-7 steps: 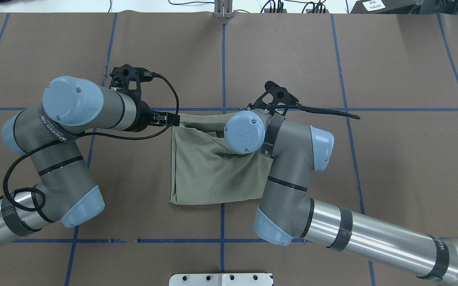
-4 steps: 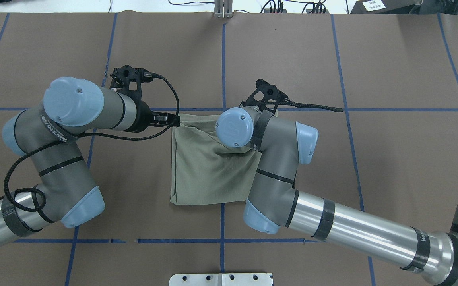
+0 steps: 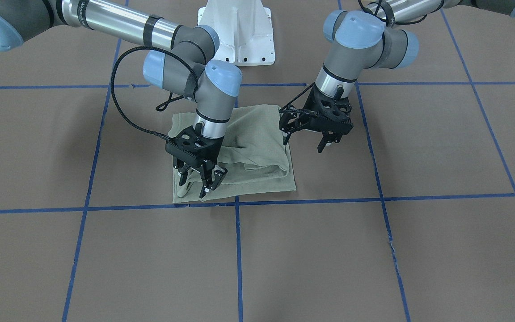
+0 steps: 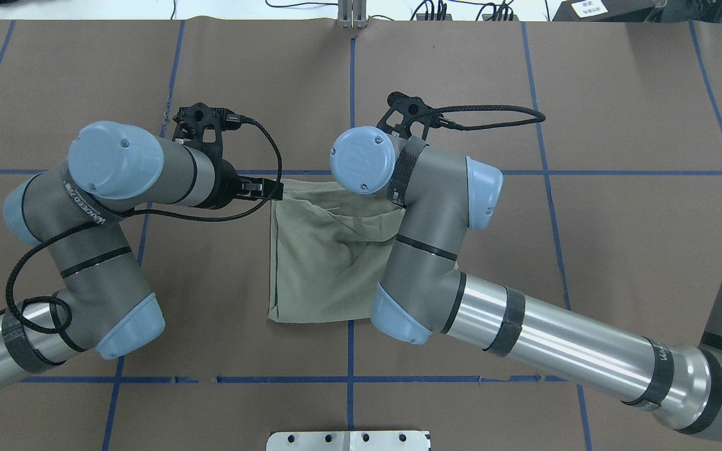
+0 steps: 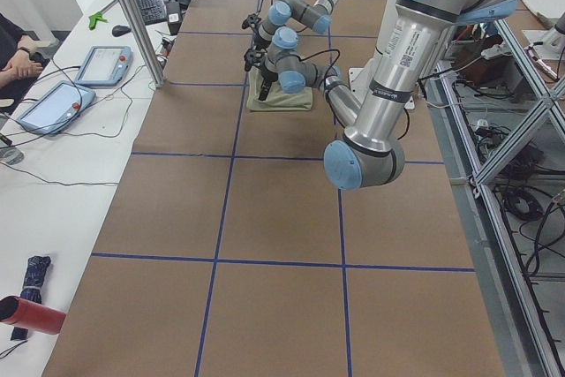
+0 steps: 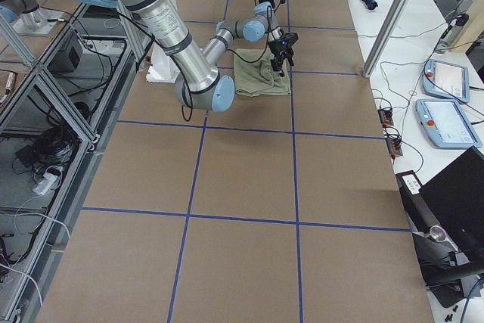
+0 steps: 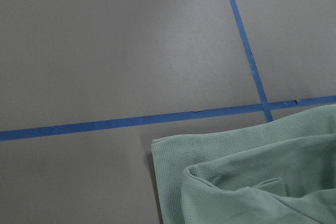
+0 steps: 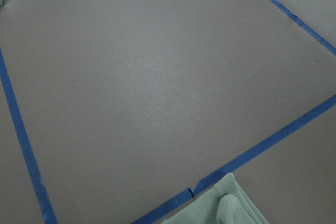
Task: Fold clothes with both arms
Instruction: 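Adjust the far corner with the right gripper while the left gripper holds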
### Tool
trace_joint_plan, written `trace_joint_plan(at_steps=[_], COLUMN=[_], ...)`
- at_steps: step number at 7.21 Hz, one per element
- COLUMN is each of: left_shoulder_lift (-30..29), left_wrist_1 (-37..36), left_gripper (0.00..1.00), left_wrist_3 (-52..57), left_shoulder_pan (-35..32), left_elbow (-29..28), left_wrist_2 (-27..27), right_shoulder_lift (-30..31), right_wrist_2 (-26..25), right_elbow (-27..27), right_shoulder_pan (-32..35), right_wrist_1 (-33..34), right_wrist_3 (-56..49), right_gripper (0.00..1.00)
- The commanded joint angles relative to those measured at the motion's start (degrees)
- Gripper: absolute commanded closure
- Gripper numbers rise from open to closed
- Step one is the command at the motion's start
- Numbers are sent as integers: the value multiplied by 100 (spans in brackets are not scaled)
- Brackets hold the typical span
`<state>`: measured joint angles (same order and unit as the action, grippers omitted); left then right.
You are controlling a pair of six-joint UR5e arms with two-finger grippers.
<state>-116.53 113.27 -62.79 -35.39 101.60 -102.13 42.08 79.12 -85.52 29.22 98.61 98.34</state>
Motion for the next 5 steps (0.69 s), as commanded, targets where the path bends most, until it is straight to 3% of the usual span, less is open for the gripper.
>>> trace_joint_plan(at_steps=[1,2,3,4,5], left_shoulder_lift=[34,34,34,34,69], left_wrist_1=[63,64,72,73,73], left_gripper=[0,0,0,0,0], left_wrist_3=[4,13,4,-5,-5], left_shoulder_pan=[-3,-3,6,6,6], left_elbow=[0,-9,-9,-18,-9], left_wrist_2=[0,0,0,0,0], right_shoulder_lift=[395,407,468,547,521], right_wrist_2=[-19,-202,-404,-424,-424], right_elbow=[-771,-773,-791,-852,-861], right_shoulder_pan=[-414,-643,-758,-829,-839], right_wrist_1=[405,396,396,396,396], right_wrist_3=[139,620,938,1132,1213], right_gripper=[0,3,14,28,57])
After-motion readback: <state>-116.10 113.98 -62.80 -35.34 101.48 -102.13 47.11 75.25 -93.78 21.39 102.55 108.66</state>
